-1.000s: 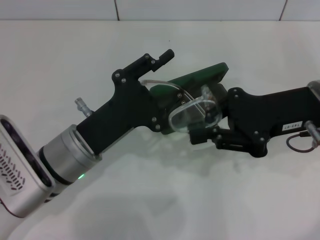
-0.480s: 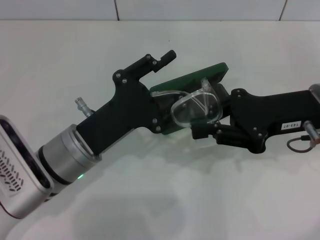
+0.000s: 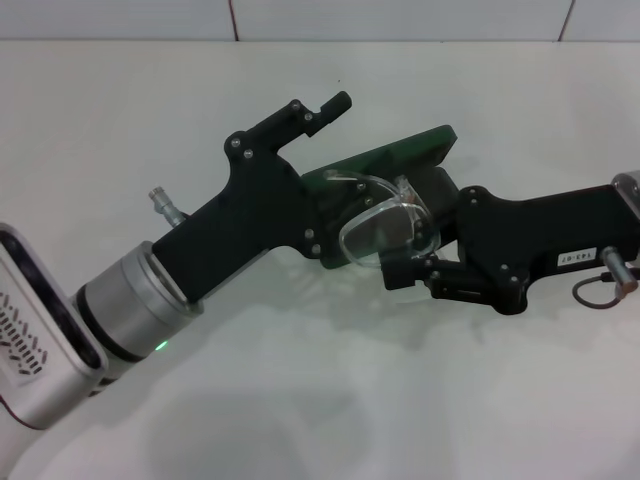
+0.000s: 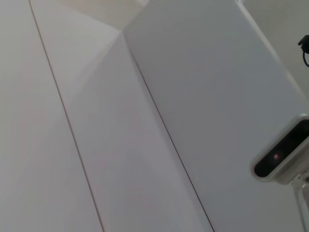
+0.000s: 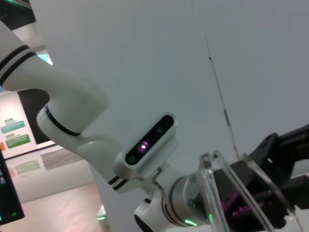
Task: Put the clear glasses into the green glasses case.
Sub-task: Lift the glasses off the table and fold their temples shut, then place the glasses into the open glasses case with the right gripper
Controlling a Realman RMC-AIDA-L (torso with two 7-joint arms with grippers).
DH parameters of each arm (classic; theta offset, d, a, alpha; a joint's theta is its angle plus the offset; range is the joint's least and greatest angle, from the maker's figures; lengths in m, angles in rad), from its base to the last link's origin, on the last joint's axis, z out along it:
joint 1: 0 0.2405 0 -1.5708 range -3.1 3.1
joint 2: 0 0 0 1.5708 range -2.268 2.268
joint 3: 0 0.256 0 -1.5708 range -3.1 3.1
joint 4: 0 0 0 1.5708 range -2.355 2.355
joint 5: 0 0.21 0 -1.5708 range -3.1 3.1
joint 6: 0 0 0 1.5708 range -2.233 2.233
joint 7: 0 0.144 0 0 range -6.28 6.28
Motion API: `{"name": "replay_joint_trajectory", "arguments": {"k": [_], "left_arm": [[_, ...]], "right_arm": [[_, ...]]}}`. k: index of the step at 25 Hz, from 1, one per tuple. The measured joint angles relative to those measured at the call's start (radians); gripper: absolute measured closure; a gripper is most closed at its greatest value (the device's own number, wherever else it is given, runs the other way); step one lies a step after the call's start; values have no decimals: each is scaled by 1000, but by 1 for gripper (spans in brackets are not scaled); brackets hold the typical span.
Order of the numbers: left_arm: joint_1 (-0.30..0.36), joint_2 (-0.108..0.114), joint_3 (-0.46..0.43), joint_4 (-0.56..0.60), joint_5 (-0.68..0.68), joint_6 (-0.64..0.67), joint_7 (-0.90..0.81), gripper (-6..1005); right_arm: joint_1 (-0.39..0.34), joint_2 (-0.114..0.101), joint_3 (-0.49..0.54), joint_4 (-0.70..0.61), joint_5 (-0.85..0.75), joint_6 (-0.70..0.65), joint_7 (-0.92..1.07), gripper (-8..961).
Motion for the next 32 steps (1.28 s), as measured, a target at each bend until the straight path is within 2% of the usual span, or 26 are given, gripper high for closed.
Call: {"name": "replay_joint_trajectory", "arguments": {"k": [22, 28, 29, 32], "left_arm": [[-29, 2, -16, -4, -5, 0, 25, 478], [12, 0, -160, -4, -6, -1, 49, 478], [32, -1, -210, 2, -6, 0, 46, 478], [63, -1, -260, 10, -7, 19, 43, 478]], "right_arm": [[32, -20, -3, -6, -14, 53, 2, 836], [21, -21, 1, -42, -30, 55, -8, 836], [20, -23, 2, -44, -31, 57, -9, 836], [19, -34, 3, -46, -31, 62, -20, 836]]}}
